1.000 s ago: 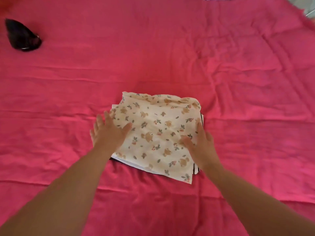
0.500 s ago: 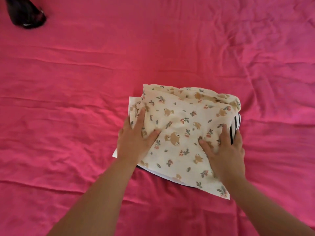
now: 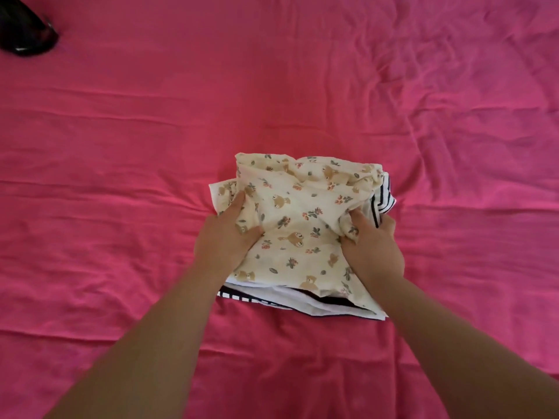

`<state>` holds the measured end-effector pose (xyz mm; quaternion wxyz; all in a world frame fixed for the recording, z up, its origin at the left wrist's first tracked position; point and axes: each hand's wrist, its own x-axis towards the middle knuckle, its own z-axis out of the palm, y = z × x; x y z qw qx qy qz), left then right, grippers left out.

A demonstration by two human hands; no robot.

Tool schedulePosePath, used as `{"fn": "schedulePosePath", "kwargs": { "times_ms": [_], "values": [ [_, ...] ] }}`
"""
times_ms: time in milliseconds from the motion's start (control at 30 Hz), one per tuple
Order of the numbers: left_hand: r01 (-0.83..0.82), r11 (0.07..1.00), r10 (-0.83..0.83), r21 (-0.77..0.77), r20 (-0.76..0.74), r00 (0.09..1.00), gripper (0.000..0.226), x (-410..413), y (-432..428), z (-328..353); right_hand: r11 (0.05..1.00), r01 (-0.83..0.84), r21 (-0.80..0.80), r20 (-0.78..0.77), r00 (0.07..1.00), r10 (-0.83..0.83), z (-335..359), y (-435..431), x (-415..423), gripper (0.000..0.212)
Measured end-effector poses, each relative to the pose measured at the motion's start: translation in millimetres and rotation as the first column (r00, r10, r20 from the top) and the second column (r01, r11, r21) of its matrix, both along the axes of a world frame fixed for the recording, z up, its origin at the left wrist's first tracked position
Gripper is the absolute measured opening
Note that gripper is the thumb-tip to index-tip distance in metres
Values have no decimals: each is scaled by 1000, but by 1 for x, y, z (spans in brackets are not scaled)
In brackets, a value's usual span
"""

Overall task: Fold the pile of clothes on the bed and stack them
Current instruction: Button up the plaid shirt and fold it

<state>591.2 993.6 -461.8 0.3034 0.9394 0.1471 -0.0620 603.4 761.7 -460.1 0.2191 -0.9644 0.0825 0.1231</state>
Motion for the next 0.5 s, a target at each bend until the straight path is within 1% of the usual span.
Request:
{"fn": "schedulePosePath", "kwargs": {
  "times_ms": [100,233,500],
  "values": [
    [-37,998,37,-53,-6,999,76,-18,-15,11,998,-53,-13,44,998,54,17,-14,-11,55],
    [-30,994,29,-107,-8,1000,76,-42,-50,27,996,-74,-57,79,994,78,37,-49,-36,59],
    [-9,976,11,-218,6,1000,75,-80,-175,67,997,-5,-77,75,997,10,86,-173,-83,65]
  ]
}}
